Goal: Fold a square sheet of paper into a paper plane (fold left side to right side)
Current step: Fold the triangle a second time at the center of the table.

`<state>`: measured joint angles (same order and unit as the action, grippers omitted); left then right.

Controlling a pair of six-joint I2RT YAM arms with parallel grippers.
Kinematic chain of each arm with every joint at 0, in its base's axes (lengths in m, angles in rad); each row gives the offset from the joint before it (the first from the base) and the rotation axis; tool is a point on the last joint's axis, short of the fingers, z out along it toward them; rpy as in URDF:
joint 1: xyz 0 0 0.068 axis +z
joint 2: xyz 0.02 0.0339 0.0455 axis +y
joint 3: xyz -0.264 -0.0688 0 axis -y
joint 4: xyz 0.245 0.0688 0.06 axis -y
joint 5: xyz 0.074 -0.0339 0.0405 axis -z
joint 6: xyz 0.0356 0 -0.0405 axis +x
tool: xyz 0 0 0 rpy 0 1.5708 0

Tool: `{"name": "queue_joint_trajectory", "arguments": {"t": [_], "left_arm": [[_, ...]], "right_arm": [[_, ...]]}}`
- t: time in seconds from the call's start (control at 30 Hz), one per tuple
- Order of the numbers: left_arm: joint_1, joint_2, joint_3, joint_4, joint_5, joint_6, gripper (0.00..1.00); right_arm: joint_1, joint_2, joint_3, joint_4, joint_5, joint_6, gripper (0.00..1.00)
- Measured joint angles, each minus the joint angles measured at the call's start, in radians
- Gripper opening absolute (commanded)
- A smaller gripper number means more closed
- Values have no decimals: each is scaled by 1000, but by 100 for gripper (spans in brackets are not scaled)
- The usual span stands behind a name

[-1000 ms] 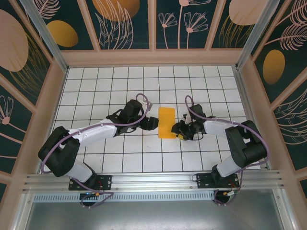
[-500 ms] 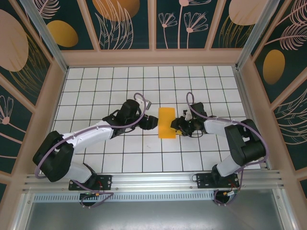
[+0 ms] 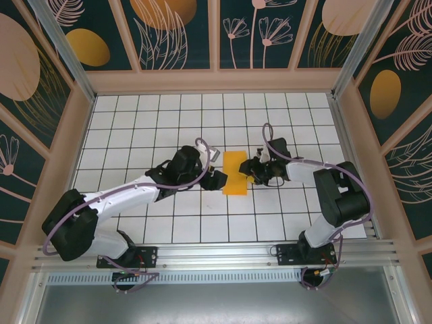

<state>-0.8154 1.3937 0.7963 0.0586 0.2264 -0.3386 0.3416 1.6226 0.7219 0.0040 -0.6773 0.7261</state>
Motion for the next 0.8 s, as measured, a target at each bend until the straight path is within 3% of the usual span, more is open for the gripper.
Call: {"name": "queue_joint_trajectory", "arguments": {"t": [0.17, 0.5, 0.8], "left_arm": [[-61, 11, 2, -1, -32, 2, 74], [-248, 216, 159, -68, -235, 1, 81], [-305, 376, 300, -155, -413, -18, 88]], "right_arm": [[-8, 0, 18, -8, -10, -6, 41], [-8, 0, 49, -14, -46, 6, 40], [-8, 0, 60, -14, -58, 17, 39]]}}
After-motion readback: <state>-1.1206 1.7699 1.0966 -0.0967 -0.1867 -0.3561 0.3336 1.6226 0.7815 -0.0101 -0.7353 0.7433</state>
